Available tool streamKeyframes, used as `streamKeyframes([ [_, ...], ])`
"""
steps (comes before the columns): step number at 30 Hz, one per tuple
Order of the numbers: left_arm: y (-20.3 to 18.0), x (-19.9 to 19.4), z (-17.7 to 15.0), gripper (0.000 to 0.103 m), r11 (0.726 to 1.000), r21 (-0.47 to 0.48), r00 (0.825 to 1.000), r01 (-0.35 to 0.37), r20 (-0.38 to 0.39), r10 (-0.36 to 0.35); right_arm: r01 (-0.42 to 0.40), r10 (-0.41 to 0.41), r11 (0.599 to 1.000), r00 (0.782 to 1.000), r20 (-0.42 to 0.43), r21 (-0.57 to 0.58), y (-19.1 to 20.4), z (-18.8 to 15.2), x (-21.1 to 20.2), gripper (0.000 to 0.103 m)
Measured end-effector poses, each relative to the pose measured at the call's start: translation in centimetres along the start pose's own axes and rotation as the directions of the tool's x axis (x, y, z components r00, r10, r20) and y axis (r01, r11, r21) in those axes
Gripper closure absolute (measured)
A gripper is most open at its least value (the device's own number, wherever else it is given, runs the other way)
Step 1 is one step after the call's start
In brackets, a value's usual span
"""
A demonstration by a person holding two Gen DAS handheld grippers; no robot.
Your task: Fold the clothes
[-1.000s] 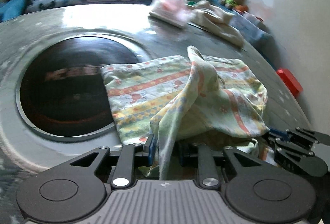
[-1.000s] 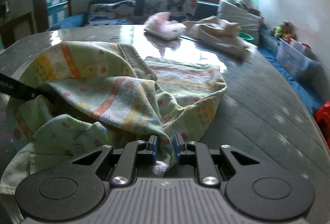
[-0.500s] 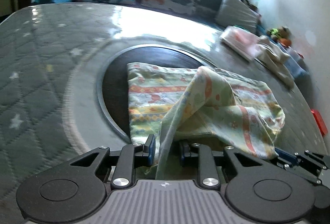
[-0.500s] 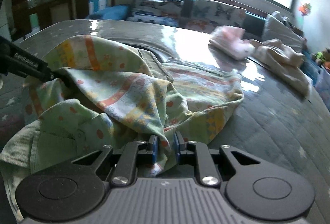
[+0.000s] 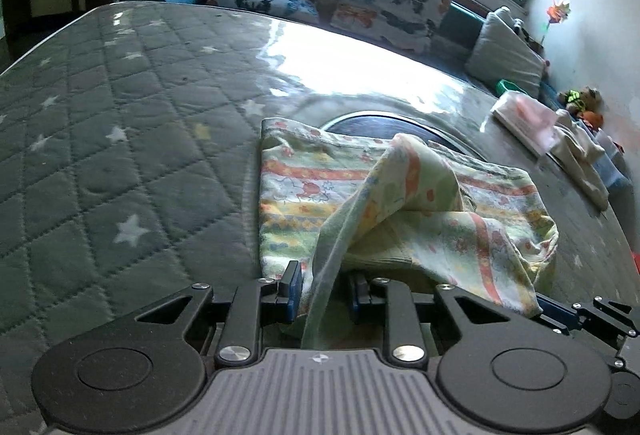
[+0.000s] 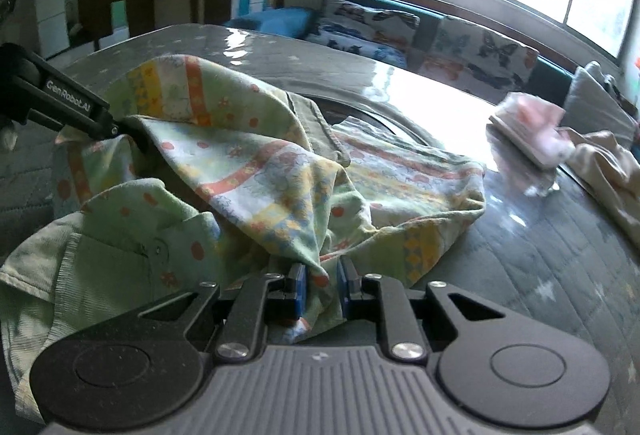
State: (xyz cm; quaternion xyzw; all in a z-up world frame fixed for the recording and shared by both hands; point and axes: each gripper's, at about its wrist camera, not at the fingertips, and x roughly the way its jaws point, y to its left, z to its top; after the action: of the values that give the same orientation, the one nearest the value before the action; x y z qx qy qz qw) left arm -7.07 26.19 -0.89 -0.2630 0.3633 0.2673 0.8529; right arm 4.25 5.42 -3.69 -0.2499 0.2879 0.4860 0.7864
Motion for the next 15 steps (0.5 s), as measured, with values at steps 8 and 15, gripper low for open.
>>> streamKeyframes([
  [8, 1.3, -0.3, -0.1, 0.071, 1.000, -0.002, 1.000, -0.024, 0.008, 0.024, 0.012, -0.012, 0.999, 1.000, 0.004, -0.032, 0.9, 0.6, 0.8, 0.087],
  [15, 1.9, -0.7, -0.7, 0.068, 1.000, -0.007, 1.000, -0.012, 0.015, 0.012, 0.051, -0.052, 0.997, 0.999, -0.004, -0.065, 1.4, 0.3, 0.1, 0.085],
])
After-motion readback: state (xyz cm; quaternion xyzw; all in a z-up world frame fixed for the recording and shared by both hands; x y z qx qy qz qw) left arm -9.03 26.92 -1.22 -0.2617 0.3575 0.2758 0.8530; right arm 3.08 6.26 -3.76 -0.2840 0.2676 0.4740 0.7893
